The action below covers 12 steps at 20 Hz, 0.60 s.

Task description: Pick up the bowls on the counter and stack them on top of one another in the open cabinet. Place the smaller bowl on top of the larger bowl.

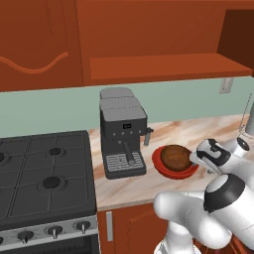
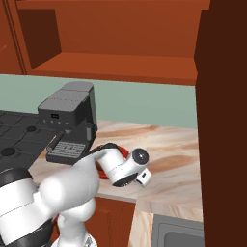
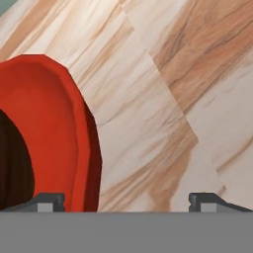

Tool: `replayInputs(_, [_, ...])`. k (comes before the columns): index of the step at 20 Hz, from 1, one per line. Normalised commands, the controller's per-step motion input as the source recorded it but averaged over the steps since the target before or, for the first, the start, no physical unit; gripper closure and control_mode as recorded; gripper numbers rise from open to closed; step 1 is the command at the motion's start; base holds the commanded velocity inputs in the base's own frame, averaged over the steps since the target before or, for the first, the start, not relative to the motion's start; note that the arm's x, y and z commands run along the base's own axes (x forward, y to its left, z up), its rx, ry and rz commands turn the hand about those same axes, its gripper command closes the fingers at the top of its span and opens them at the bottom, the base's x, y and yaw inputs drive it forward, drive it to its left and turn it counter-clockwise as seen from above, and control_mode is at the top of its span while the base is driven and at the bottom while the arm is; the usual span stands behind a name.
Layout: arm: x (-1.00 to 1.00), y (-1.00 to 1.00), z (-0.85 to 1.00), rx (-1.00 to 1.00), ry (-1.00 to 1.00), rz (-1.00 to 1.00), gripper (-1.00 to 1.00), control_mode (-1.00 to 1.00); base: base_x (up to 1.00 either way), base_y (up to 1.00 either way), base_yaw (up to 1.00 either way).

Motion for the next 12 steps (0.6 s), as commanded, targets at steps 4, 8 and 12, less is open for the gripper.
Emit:
replayInputs(4, [0.08, 0.0, -0.12, 0.0, -0.01, 0.0, -1.0, -1.0, 0.0, 0.0, 0.0])
replayInputs(8, [0.08, 0.0, -0.11, 0.0, -0.01, 0.0, -1.0, -1.0, 0.0, 0.0, 0.0])
replayInputs(12, [0.05, 0.02, -0.09, 0.0, -0.01, 0.0, -1.0, -1.0, 0.0, 0.0, 0.0])
